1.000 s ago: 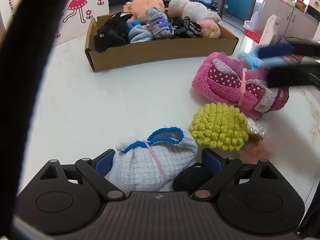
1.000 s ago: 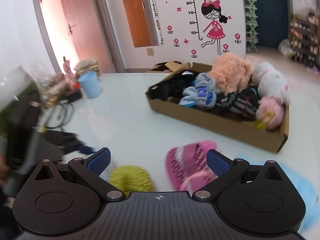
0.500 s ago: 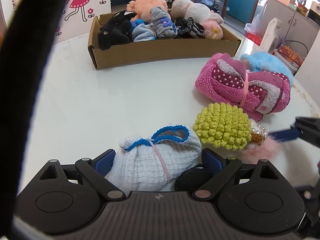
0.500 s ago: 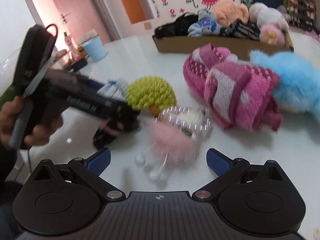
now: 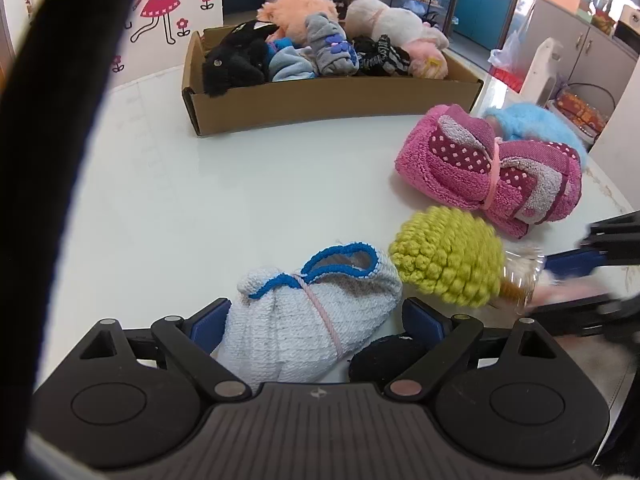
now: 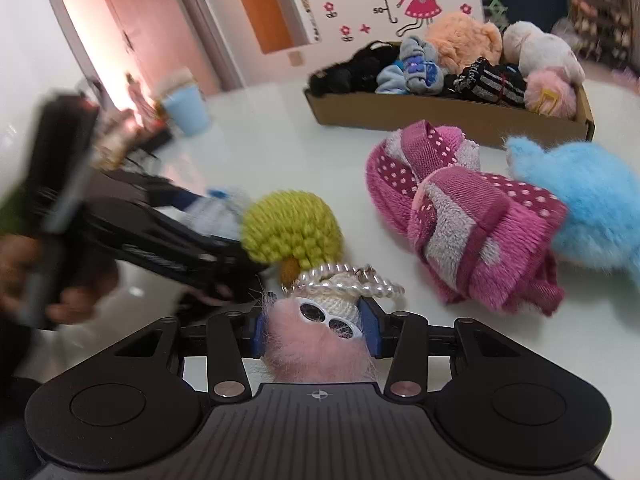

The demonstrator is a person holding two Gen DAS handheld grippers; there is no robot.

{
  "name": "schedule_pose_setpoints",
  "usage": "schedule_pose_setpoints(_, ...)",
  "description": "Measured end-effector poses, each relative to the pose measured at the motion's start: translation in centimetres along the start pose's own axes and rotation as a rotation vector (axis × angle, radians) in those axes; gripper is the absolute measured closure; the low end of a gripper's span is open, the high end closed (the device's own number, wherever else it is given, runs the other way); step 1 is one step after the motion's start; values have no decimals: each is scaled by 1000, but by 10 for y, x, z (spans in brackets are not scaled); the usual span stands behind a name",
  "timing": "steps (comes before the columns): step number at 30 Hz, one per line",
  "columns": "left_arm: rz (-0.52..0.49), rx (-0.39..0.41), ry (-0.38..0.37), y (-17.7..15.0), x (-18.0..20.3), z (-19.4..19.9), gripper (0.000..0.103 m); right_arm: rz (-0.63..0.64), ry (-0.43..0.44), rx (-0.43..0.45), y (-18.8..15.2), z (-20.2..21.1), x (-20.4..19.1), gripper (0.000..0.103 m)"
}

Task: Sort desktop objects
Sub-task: 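Move the right gripper to the pink pompom keychain and grasp it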

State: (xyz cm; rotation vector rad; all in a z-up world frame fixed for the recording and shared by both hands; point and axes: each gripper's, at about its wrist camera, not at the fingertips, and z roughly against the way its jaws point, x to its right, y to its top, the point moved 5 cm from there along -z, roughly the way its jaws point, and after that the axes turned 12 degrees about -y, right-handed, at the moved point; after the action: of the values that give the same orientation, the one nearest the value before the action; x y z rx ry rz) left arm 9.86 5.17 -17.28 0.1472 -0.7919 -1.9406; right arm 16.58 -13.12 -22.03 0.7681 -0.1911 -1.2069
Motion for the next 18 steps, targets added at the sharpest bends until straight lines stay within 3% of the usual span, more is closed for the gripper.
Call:
schedule_pose_setpoints(4, -1, -3, 12, 0, -1, 0, 13, -298, 318, 49, 28, 44, 29, 52)
schedule_pose_setpoints(5, 5, -4, 9, 0, -1, -1, 13, -352, 357, 64, 33, 48, 39, 53)
schedule_pose_setpoints(7, 13, -4, 4, 0, -1, -2, 13, -342, 278, 48, 33, 41, 49, 51)
schedule_pose_setpoints(11, 9, -4, 5, -1, 3, -2, 12, -421, 277, 55, 24, 38, 71, 51)
schedule_pose_setpoints(15, -5, -6, 11, -3, 5, -3, 11, -223, 169, 41, 7, 36, 46, 31)
schedule_pose_setpoints(18, 4, 1, 7, -3, 4, -3, 11, -57, 84, 28, -12, 28, 16, 29)
